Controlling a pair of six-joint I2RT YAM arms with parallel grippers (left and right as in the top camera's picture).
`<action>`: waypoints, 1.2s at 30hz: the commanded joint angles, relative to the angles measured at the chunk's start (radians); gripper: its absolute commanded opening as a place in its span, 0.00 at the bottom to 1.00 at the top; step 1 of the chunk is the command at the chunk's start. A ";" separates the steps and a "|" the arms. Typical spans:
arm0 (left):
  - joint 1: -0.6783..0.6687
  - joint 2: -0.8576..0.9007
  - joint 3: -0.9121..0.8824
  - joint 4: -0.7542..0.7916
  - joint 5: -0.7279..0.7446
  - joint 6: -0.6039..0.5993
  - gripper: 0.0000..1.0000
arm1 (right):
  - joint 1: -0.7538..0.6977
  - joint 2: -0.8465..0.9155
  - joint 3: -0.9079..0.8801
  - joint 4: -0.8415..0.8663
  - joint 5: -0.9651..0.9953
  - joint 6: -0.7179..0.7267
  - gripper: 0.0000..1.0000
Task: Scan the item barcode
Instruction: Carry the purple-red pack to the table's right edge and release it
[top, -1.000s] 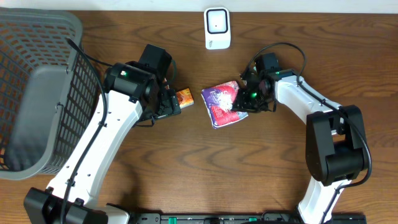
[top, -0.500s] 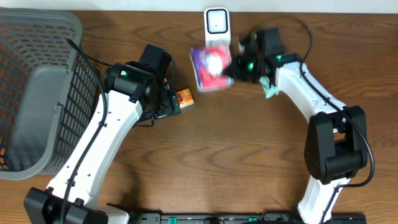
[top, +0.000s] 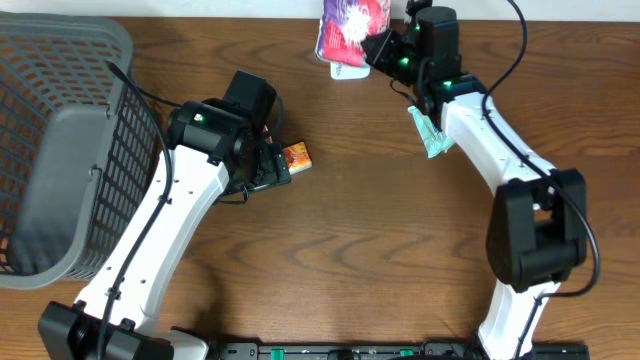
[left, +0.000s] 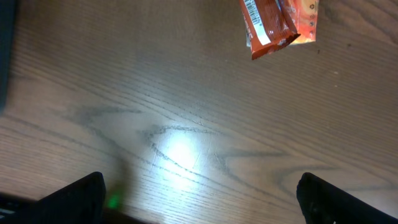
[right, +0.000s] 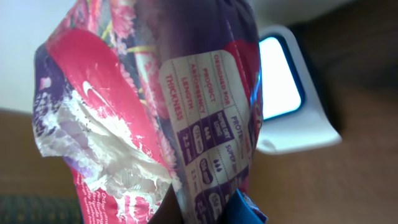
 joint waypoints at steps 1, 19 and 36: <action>0.001 0.006 0.000 -0.004 -0.006 0.017 0.98 | 0.012 0.076 0.020 0.060 0.050 0.121 0.01; 0.001 0.006 0.000 -0.004 -0.006 0.017 0.98 | -0.194 0.056 0.257 -0.318 0.076 -0.127 0.01; 0.001 0.006 0.000 -0.004 -0.006 0.017 0.98 | -0.793 0.062 0.347 -0.754 0.134 -0.408 0.01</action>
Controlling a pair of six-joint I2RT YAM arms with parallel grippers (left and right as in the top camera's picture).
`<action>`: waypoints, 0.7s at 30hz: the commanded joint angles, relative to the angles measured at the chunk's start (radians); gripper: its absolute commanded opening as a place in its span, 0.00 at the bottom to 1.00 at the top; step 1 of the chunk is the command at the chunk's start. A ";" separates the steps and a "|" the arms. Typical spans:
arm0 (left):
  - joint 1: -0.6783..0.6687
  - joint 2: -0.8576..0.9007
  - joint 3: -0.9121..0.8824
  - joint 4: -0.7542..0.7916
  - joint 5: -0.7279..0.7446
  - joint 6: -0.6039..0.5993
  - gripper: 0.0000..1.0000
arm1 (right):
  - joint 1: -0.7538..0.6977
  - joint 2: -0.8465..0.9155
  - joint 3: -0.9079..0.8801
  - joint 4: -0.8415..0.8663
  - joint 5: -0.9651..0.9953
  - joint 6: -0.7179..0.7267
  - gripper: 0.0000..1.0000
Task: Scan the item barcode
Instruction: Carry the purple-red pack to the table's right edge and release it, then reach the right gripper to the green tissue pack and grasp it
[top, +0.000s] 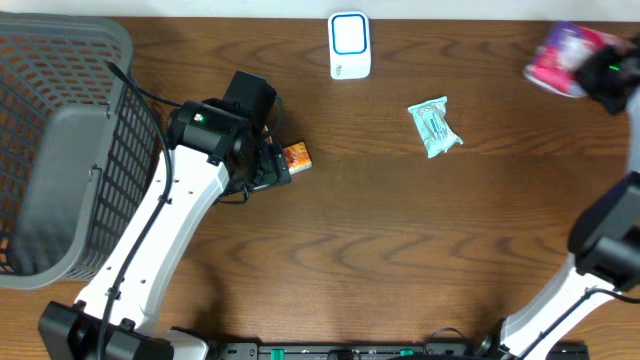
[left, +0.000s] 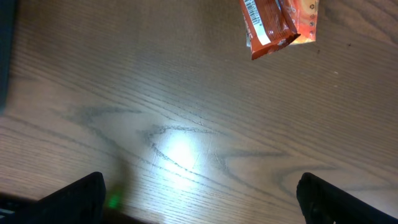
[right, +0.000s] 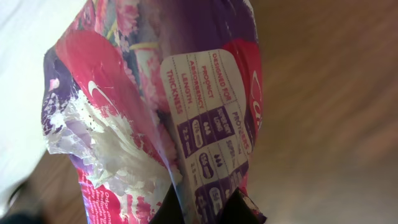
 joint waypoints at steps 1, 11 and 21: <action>0.001 0.006 0.000 -0.004 -0.006 0.017 0.98 | -0.066 -0.014 -0.002 -0.004 0.063 -0.085 0.01; 0.001 0.006 0.000 -0.004 -0.006 0.017 0.98 | -0.138 0.072 -0.009 -0.024 0.143 -0.086 0.72; 0.001 0.006 0.000 -0.004 -0.006 0.017 0.98 | -0.129 0.056 -0.008 -0.111 -0.137 -0.222 0.87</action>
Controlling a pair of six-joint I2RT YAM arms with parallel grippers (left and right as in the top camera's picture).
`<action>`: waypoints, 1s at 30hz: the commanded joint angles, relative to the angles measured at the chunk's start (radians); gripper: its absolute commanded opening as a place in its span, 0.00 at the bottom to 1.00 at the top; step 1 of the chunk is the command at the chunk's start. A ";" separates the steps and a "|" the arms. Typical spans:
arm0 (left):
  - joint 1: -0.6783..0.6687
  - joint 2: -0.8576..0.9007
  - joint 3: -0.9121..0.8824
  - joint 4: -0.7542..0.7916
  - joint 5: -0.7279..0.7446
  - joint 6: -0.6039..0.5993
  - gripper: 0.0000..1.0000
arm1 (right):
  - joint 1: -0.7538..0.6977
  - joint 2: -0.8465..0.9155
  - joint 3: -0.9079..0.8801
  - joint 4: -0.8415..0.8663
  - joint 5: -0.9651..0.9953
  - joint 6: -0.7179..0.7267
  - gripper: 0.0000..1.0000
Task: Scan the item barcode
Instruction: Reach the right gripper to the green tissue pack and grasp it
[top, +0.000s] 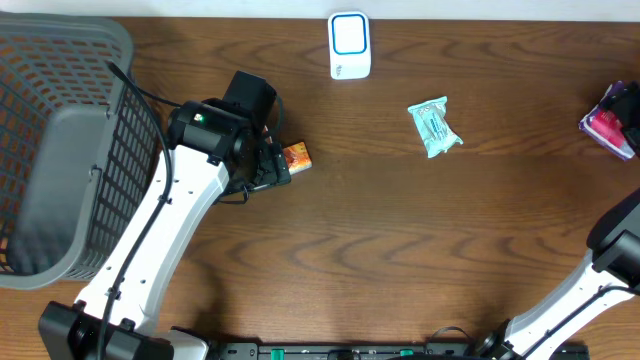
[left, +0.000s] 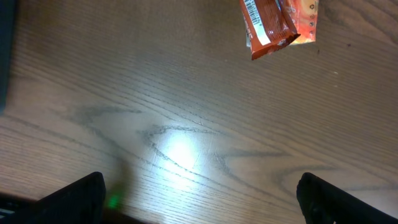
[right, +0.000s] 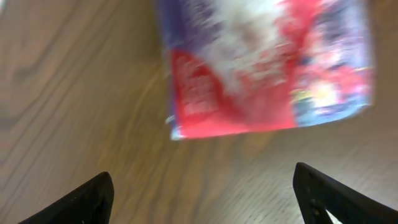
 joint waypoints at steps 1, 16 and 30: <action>0.001 0.006 0.000 -0.004 -0.006 0.017 0.98 | 0.011 -0.019 -0.001 -0.020 -0.247 -0.113 0.87; 0.001 0.006 0.000 -0.004 -0.006 0.017 0.98 | 0.293 0.014 -0.016 -0.209 -0.453 -0.382 0.77; 0.001 0.006 0.000 -0.004 -0.006 0.017 0.98 | 0.542 0.076 -0.027 -0.176 -0.187 -0.281 0.76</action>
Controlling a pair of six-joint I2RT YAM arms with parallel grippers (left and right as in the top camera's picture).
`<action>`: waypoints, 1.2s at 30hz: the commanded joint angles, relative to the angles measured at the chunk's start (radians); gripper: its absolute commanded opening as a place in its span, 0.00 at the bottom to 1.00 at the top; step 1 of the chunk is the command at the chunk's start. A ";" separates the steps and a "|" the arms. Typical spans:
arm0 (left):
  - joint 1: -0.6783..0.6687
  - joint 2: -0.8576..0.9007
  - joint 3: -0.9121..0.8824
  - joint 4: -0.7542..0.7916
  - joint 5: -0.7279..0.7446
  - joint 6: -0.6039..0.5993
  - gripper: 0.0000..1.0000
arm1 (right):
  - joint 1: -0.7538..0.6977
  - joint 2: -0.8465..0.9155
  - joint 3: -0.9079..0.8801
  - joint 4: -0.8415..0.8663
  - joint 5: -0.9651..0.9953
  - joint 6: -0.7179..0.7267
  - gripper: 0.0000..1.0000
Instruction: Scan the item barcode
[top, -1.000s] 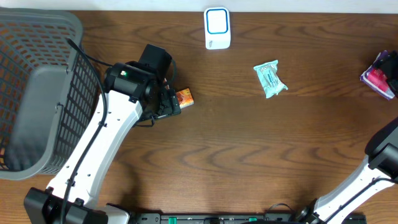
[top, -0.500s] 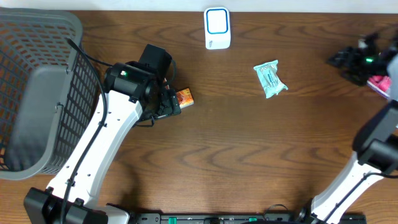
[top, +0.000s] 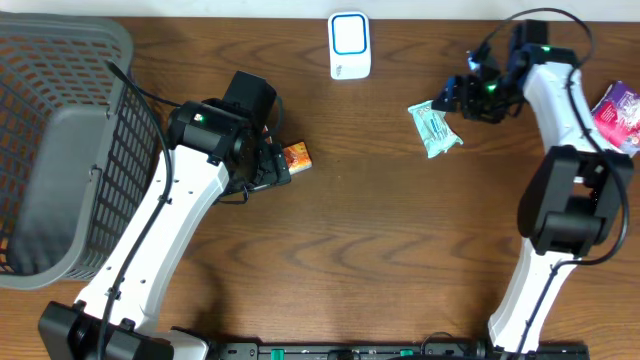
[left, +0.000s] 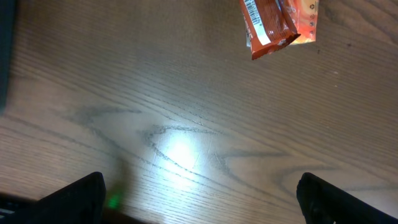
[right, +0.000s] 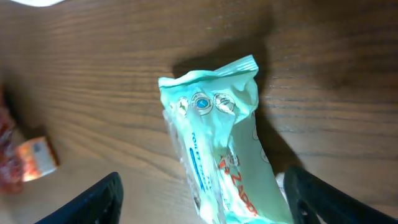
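Note:
A mint-green packet (top: 435, 128) lies on the table right of centre. My right gripper (top: 450, 98) hovers just over it, open, and in the right wrist view the mint-green packet (right: 217, 155) sits between the spread fingers (right: 93, 199). The white scanner (top: 349, 45) stands at the back edge. A pink and purple packet (top: 620, 105) lies at the far right edge. An orange packet (top: 297, 156) lies left of centre, with my left gripper (top: 272, 168) open beside it. The left wrist view shows that orange packet (left: 277, 25) ahead of the empty left gripper (left: 199, 205).
A large grey mesh basket (top: 60, 150) fills the left side of the table. The right arm's base stands at the front right, the left arm's base at the front left.
My right gripper has left the far right edge, where it stood open over the pink packet, and is now open over the mint-green packet. The left arm has not moved.
My right gripper held the pink and purple packet up by the scanner. Then it held it near the far right edge. Then the packet lay on the table there, released. Now the gripper is open over the mint-green packet. The left arm stayed still throughout.

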 joint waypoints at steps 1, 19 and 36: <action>0.001 0.006 0.000 -0.004 -0.006 0.017 0.98 | 0.022 0.050 -0.004 0.004 0.090 0.047 0.75; 0.001 0.006 0.000 -0.004 -0.006 0.017 0.98 | 0.068 0.153 -0.002 -0.054 -0.066 0.048 0.04; 0.001 0.006 0.000 -0.004 -0.006 0.017 0.98 | 0.066 0.153 0.004 -0.045 -1.020 0.589 0.02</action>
